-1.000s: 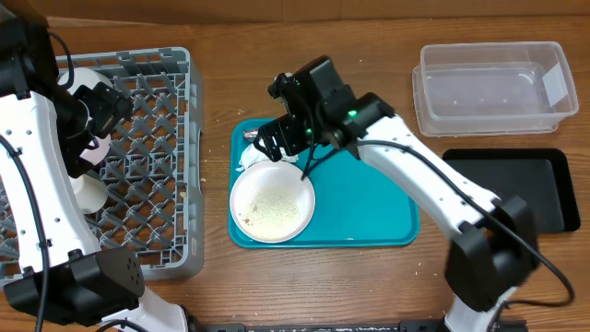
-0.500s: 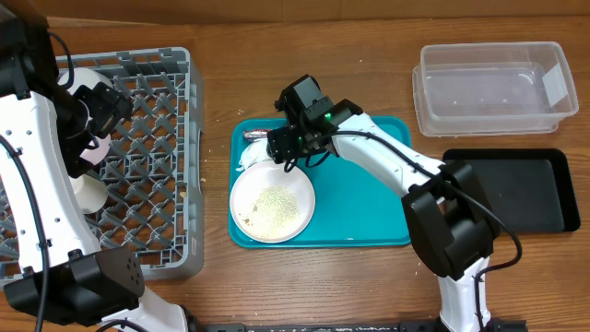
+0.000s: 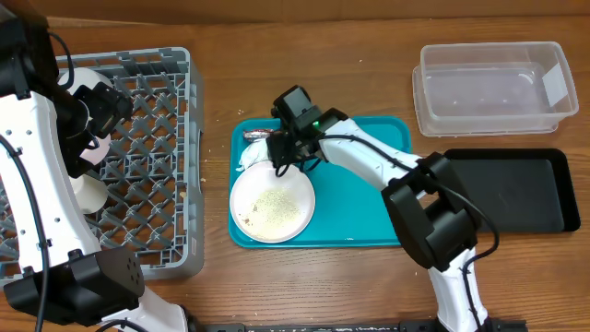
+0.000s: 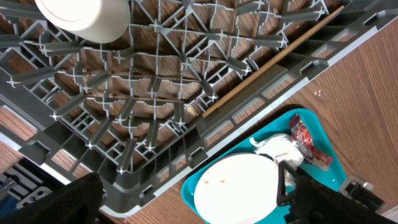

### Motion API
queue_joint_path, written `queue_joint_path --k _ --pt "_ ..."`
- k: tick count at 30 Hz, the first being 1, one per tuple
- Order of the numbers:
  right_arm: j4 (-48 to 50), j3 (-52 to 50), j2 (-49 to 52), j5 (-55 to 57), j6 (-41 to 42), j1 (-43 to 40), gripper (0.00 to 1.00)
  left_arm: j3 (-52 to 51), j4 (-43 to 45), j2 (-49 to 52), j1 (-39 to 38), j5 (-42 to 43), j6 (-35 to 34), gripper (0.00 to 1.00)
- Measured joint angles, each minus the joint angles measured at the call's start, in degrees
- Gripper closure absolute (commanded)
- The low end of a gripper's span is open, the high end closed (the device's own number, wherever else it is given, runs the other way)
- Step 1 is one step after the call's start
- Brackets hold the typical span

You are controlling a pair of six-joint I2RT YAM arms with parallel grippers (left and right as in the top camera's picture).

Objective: Sort waste into correct bins and load items into the dishwasher
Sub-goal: 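Move the right gripper over the tray and grasp the white tissue, then carry the tissue to the clear plastic bin and release it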

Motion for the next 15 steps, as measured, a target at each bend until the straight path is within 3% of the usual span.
queue_joint_path --k 3,5,15 --pt "0.26 0.17 0.02 0.02 0.44 0.79 0.85 0.0 0.0 0.0 0.0 0.02 0.0 0.0" --pt "0.11 0.17 0.04 0.13 0.26 1.07 0.96 0.0 -0.02 0.0 0.0 0.0 0.02 0.0" --pt "-3.1 0.35 -0.31 0.39 2.86 0.33 0.96 0.0 0.0 0.0 0.0 0.0 0.0 0.0"
